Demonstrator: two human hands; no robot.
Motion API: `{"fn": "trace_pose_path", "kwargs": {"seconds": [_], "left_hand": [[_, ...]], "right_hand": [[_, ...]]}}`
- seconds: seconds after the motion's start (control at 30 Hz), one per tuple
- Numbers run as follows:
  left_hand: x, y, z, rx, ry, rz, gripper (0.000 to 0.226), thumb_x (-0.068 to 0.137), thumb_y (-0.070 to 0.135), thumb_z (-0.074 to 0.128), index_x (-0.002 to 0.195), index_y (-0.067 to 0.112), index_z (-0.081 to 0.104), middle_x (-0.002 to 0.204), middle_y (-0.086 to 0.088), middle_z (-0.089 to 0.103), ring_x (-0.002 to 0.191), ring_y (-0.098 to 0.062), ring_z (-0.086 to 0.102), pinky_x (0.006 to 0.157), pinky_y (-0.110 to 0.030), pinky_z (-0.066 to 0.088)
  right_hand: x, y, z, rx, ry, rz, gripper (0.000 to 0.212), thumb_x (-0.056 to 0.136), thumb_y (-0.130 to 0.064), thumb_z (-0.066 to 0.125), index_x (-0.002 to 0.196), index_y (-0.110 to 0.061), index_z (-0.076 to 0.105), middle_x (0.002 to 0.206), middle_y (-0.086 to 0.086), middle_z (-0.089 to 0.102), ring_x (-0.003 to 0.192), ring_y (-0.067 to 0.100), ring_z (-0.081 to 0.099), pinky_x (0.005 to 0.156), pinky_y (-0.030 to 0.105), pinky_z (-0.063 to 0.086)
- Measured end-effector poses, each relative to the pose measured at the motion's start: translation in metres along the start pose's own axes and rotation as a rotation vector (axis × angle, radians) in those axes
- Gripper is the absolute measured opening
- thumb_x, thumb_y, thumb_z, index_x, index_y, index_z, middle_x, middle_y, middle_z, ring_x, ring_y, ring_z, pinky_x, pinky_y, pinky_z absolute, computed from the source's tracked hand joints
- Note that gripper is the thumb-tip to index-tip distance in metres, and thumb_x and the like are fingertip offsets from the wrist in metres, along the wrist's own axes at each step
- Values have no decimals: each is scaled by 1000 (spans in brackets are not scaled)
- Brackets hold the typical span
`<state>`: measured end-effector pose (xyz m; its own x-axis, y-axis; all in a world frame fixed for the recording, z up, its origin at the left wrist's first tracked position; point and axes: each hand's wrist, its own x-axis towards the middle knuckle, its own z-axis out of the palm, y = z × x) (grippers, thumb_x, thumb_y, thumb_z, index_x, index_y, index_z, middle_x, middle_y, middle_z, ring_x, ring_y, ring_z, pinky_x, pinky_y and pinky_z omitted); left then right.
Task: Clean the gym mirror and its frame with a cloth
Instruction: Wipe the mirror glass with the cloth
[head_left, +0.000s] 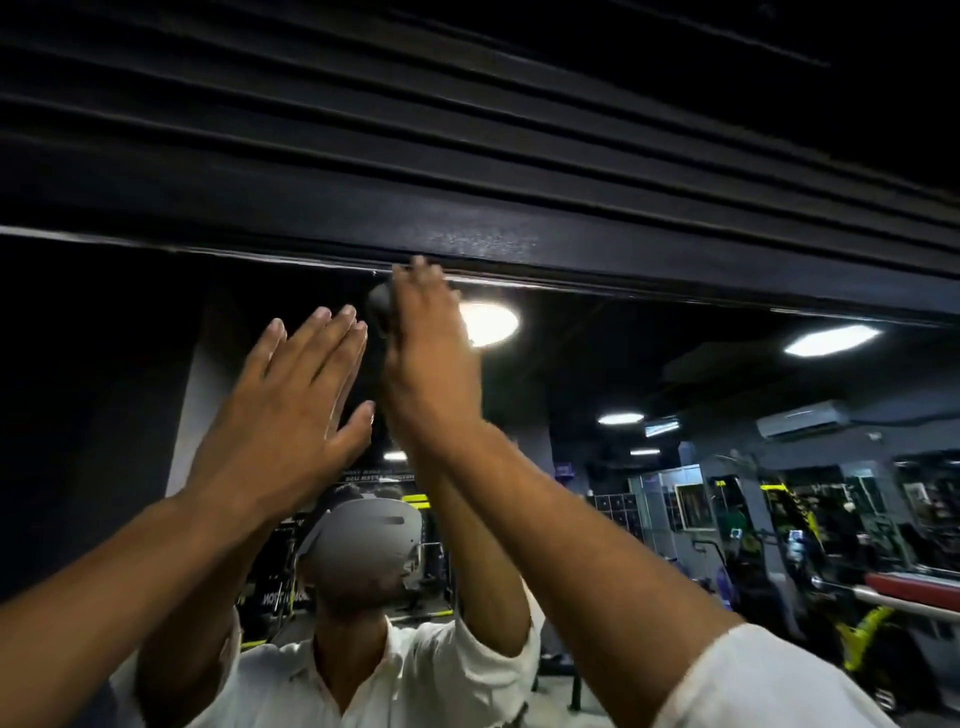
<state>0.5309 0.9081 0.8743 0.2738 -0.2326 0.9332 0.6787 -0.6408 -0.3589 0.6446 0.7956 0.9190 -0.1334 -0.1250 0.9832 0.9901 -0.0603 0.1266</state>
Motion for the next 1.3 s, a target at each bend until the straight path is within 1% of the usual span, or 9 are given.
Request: {"fn": "trace_pose_path", "kwargs": {"seconds": [0.13, 0.33, 0.57, 0.67, 0.8, 0.87, 1.03, 1.2, 1.3], "left_hand": [[-2, -2, -3, -29, 18, 27, 78, 104, 56, 28, 169, 11, 23, 177, -5, 17, 165, -19, 9, 133, -45, 3], [-12, 9, -7, 2, 9, 18, 81, 104, 57, 29, 169, 9, 21, 177, -10, 17, 165, -25, 13, 133, -51, 8], [-68, 66, 0, 53, -50, 277, 84, 102, 55, 32, 166, 1, 25, 175, -19, 18, 163, -35, 19, 129, -62, 21], [-72, 70, -1, 51, -53, 245, 83, 103, 55, 29, 167, 2, 23, 176, -19, 17, 163, -36, 17, 129, -62, 20], [-83, 77, -2, 38, -94, 218, 82, 104, 52, 29, 168, 3, 18, 177, -19, 11, 164, -36, 11, 128, -64, 18], [-91, 92, -4, 14, -95, 205, 81, 102, 48, 35, 167, 1, 21, 176, -21, 11, 164, -38, 12, 128, -67, 17], [-116, 139, 5, -18, -118, 309, 78, 103, 41, 34, 168, 1, 16, 177, -20, 5, 165, -36, 6, 127, -69, 15], [-127, 146, 11, -21, -127, 310, 75, 105, 40, 30, 169, 3, 13, 177, -19, 3, 165, -36, 5, 128, -66, 15], [-135, 151, 11, -33, -124, 295, 74, 106, 39, 29, 169, 3, 12, 177, -19, 3, 165, -36, 5, 130, -64, 14]], "right_hand": [[6, 36, -32, -116, -193, -153, 62, 99, -5, 56, 159, -16, 43, 169, 9, 34, 158, 24, 25, 130, 38, 16], [-74, 99, -78, -129, 107, 270, 55, 104, -16, 42, 159, -17, 43, 170, 1, 33, 160, 14, 21, 132, 42, 16], [-161, 99, -110, -184, -466, -449, 75, 98, -15, 62, 165, -20, 29, 174, 1, 18, 162, 14, 9, 132, 35, 5], [-124, 138, -121, -145, -201, -80, 64, 104, -18, 48, 162, -33, 27, 172, -10, 18, 160, 0, 8, 132, 39, 13], [-131, 148, -116, -179, 60, 289, 58, 107, -17, 35, 164, -19, 31, 172, 2, 28, 161, 15, 15, 131, 50, 19], [-168, 121, -111, -137, -19, 274, 60, 105, -22, 35, 165, -17, 31, 174, 2, 23, 162, 17, 12, 132, 50, 16], [-248, 119, -137, -132, -427, -269, 73, 96, -2, 67, 162, -10, 35, 172, 10, 26, 162, 25, 17, 132, 49, 16], [-234, 169, -149, -171, -32, 287, 69, 103, -11, 60, 164, -20, 29, 173, 0, 24, 162, 20, 18, 127, 60, 25], [-282, 130, -134, -142, -57, 304, 62, 105, -11, 50, 164, -14, 30, 174, 5, 23, 163, 23, 14, 130, 56, 18]]}}
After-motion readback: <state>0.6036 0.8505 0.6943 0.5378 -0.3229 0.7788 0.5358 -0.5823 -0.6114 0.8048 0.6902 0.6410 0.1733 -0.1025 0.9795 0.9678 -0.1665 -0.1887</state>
